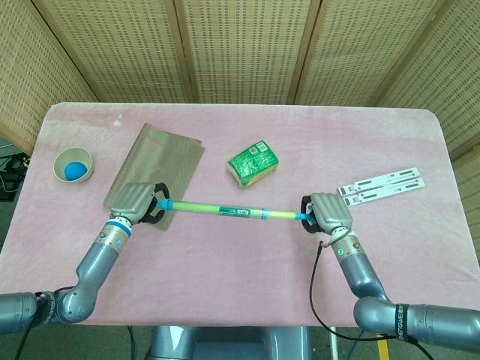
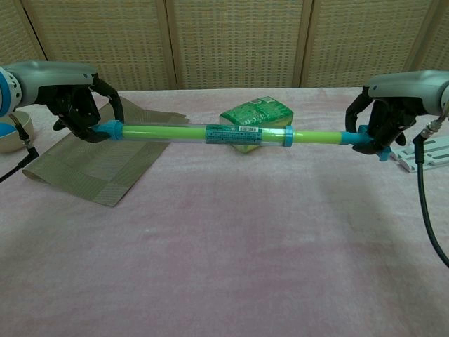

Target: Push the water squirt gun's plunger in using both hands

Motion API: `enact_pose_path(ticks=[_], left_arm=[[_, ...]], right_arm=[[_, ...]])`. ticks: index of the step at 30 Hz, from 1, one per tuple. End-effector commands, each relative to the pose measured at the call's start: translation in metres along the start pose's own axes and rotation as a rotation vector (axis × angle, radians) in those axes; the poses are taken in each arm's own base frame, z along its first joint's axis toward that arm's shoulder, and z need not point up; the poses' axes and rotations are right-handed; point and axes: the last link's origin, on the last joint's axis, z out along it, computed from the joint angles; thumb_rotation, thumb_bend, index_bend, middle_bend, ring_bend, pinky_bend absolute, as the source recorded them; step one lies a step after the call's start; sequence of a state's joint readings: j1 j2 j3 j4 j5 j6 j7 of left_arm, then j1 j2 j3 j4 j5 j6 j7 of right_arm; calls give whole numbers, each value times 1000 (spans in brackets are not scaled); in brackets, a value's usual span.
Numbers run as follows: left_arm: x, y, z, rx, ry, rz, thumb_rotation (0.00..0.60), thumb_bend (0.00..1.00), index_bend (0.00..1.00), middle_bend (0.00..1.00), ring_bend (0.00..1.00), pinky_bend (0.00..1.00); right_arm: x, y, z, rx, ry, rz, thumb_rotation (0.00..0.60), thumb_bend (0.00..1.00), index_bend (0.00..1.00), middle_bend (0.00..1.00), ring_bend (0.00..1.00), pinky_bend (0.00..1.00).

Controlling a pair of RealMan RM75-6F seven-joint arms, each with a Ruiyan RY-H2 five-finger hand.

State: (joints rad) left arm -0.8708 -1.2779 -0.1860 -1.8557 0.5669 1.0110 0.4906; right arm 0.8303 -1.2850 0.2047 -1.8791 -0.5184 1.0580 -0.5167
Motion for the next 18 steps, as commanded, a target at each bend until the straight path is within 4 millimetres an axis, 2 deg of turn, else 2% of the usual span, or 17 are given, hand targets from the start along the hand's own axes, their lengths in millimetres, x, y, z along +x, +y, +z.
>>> enact_pose_path(ticks=[1, 15, 18], left_arm=[[-1, 2, 0, -5, -3, -2, 600, 450, 457, 900, 818, 718], [-2, 13, -2, -32, -8, -14, 600, 448, 456, 898, 818, 718], [-2, 10, -4, -26, -12, 0, 600, 430, 415, 841, 782, 687]], right_arm=[[-2, -2, 0, 8, -5, 1, 600, 627, 831, 1000, 984, 681], [-8, -15, -2, 55, -19, -7, 600, 626, 828, 1000, 984, 680], [-6, -13, -3, 51, -7, -13, 600, 596, 776, 959, 943, 666]])
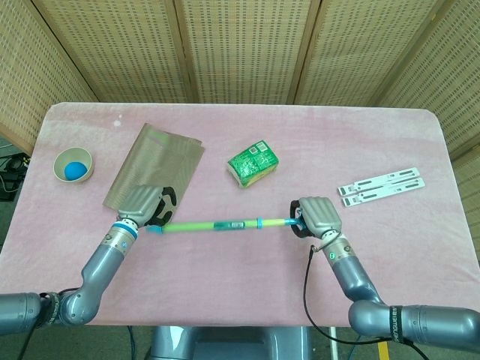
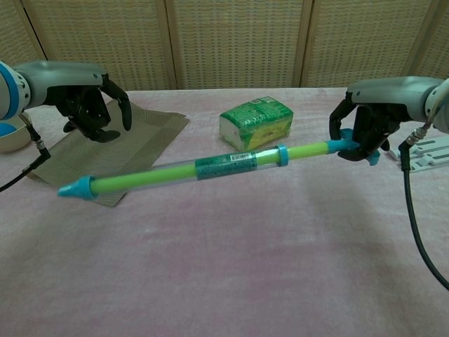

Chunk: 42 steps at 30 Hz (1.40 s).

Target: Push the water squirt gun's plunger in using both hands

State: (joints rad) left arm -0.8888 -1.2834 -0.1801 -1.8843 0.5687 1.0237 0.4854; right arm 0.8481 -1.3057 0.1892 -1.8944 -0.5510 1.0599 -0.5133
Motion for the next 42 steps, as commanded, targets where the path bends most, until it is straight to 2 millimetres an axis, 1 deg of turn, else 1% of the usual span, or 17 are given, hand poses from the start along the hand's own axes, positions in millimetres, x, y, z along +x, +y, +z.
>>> enact_pose_path(ticks=[1, 3, 4, 5, 7, 8, 10, 13, 16, 20, 24, 26, 30, 34, 36, 39, 42], left_arm=[[-1, -3, -1, 7, -8, 15, 600, 402, 370, 776, 727, 646], [-2, -8, -4, 20, -25, 41, 600, 321, 264, 597, 579, 551], [-2, -9, -5, 25, -33, 52, 600, 273, 211, 486, 491, 497], [-2, -10, -5, 28, -37, 57, 600, 231, 161, 364, 397, 437], [-3, -18, -9, 50, -62, 90, 600, 201, 114, 216, 289, 364], [-2, -21, -11, 63, -68, 100, 600, 198, 99, 162, 254, 337], [0, -27, -14, 81, -73, 105, 600, 196, 80, 111, 216, 305], [2, -33, -20, 99, -76, 102, 600, 195, 66, 86, 185, 279], [5, -40, -30, 108, -72, 96, 600, 195, 63, 61, 152, 250], [7, -50, -43, 122, -55, 83, 600, 194, 57, 21, 93, 190], [7, -65, -61, 136, 3, 54, 600, 194, 46, 0, 20, 113], [5, -75, -73, 145, 40, 41, 600, 195, 33, 0, 0, 68], [-3, -98, -101, 159, 122, 38, 600, 194, 6, 0, 0, 5], [-15, -125, -134, 181, 239, 73, 600, 195, 0, 0, 0, 0], [-19, -133, -143, 192, 269, 97, 600, 194, 0, 0, 0, 0], [-34, -151, -170, 214, 326, 130, 600, 195, 0, 0, 0, 0], [-45, -165, -186, 240, 343, 135, 600, 192, 0, 0, 0, 0]], right_arm=[[2, 3, -1, -4, 11, -4, 600, 576, 738, 923, 911, 644], [4, 7, -3, -12, 14, -12, 600, 498, 595, 764, 779, 541], [5, 9, -4, -16, 12, -19, 600, 448, 512, 659, 696, 476], [5, 11, -5, -21, 10, -26, 600, 418, 466, 592, 643, 440], [7, 18, -8, -45, -2, -64, 600, 345, 367, 420, 491, 344], [8, 23, -11, -65, -12, -85, 600, 328, 346, 373, 447, 322], [8, 28, -15, -91, -30, -97, 600, 296, 303, 266, 342, 287], [7, 34, -20, -123, -57, -100, 600, 264, 261, 189, 262, 263], [6, 39, -26, -146, -87, -127, 600, 233, 219, 132, 198, 238], [5, 44, -34, -173, -104, -137, 600, 227, 200, 94, 150, 214], [7, 58, -47, -211, -64, -158, 600, 227, 200, 58, 100, 180], [6, 67, -56, -221, -30, -151, 600, 227, 200, 36, 66, 157], [1, 87, -77, -213, 53, -120, 600, 226, 195, 2, 8, 88], [-9, 109, -103, -150, 168, -103, 600, 217, 187, 0, 0, 52], [-13, 116, -111, -133, 201, -105, 600, 205, 179, 0, 0, 44], [-27, 138, -135, -100, 268, -114, 600, 179, 147, 0, 0, 22], [-36, 155, -150, -98, 288, -104, 600, 163, 117, 0, 0, 3]])
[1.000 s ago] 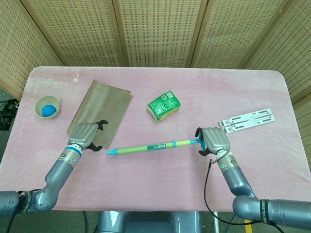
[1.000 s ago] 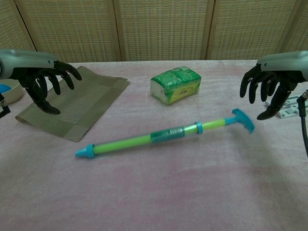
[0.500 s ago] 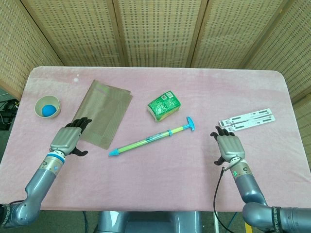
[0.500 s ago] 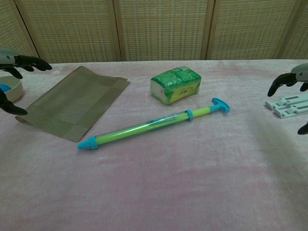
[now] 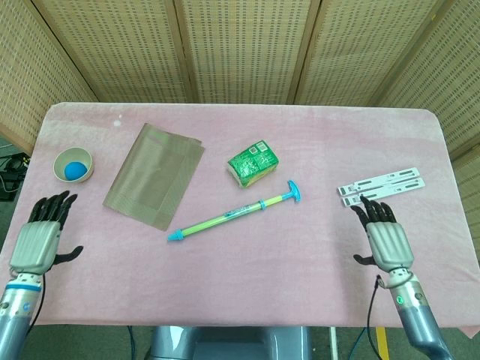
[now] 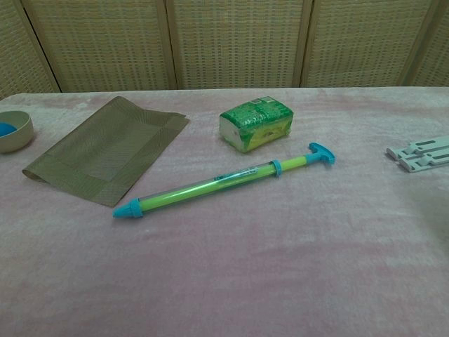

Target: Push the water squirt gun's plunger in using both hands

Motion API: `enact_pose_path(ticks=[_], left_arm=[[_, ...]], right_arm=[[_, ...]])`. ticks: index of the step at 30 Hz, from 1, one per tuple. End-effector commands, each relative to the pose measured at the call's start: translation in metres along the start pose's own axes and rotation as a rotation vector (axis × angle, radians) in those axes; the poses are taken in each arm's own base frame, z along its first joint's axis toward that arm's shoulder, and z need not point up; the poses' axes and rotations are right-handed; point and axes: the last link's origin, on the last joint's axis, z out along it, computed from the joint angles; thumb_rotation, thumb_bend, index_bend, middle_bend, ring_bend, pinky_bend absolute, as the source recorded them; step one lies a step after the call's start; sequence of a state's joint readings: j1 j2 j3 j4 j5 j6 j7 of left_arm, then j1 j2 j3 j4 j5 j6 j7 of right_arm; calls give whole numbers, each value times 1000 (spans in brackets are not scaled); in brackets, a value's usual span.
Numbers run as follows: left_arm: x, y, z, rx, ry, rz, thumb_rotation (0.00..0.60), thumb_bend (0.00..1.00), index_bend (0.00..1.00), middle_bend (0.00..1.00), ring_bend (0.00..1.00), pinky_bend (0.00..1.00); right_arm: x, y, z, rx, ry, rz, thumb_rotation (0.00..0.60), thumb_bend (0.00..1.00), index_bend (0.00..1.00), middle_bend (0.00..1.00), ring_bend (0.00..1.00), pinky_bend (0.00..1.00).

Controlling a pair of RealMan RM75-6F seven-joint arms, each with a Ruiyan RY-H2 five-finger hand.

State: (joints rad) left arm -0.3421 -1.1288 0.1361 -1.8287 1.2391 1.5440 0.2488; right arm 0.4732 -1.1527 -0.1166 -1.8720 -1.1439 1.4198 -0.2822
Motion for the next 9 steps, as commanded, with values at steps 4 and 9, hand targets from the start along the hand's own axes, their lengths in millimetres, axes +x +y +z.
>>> enact_pose_path(ticks=[4, 9], left_arm=[[-23, -36, -48, 67, 9, -6, 600, 152, 0, 0, 0, 0], [-28, -49, -62, 89, 19, -9, 600, 111, 0, 0, 0, 0]], right_arm=[[-23, 54, -52, -23, 62, 33, 600, 148, 64, 0, 0, 0], [-21, 58, -60, -8, 93, 52, 600, 147, 41, 0, 0, 0]])
